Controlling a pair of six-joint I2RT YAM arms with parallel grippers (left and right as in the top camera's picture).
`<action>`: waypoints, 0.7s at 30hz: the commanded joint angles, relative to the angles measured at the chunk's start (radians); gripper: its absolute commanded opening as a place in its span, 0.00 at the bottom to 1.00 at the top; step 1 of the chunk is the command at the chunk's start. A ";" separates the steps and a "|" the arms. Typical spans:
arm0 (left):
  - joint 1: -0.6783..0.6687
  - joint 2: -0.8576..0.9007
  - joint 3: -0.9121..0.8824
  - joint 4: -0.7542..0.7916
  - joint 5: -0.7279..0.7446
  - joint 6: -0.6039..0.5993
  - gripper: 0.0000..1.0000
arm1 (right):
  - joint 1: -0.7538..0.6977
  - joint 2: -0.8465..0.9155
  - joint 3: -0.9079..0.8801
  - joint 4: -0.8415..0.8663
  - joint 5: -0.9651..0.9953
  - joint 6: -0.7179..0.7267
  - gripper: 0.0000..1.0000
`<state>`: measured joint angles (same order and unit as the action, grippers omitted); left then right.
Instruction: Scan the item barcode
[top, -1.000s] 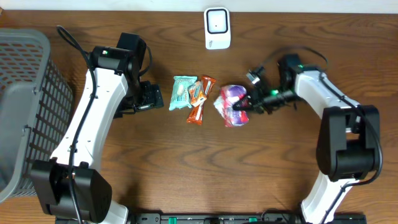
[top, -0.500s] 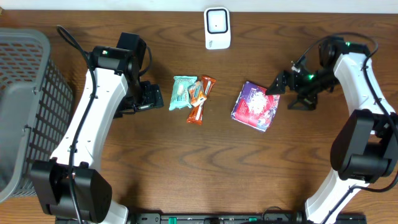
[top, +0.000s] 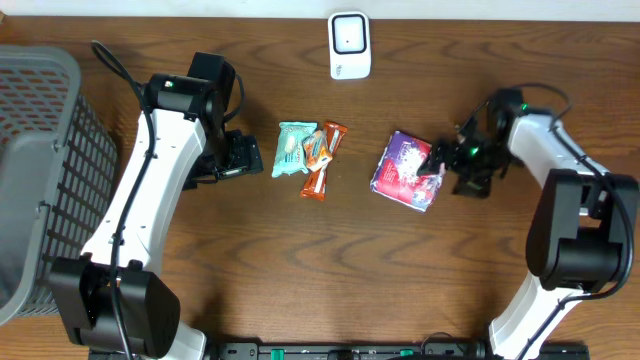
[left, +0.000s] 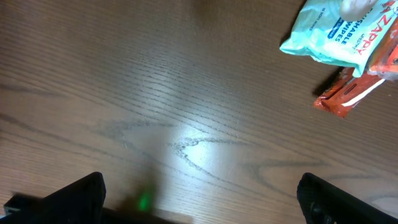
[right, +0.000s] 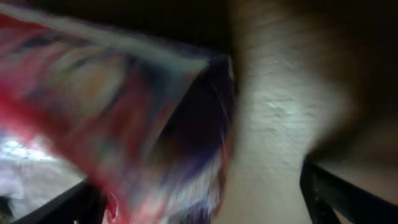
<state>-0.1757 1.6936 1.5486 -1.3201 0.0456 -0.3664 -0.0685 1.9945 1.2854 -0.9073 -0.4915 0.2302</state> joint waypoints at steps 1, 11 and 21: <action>0.002 0.006 -0.002 -0.003 -0.016 -0.002 0.98 | 0.056 -0.001 -0.145 0.161 -0.053 0.068 0.75; 0.002 0.006 -0.002 -0.003 -0.016 -0.002 0.98 | 0.074 -0.002 -0.140 0.361 -0.821 0.276 0.01; 0.002 0.006 -0.002 -0.003 -0.016 -0.002 0.98 | 0.064 -0.006 -0.121 0.642 -1.062 0.734 0.01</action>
<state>-0.1757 1.6936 1.5486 -1.3201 0.0452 -0.3664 -0.0017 1.9961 1.1530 -0.2867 -1.4265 0.8135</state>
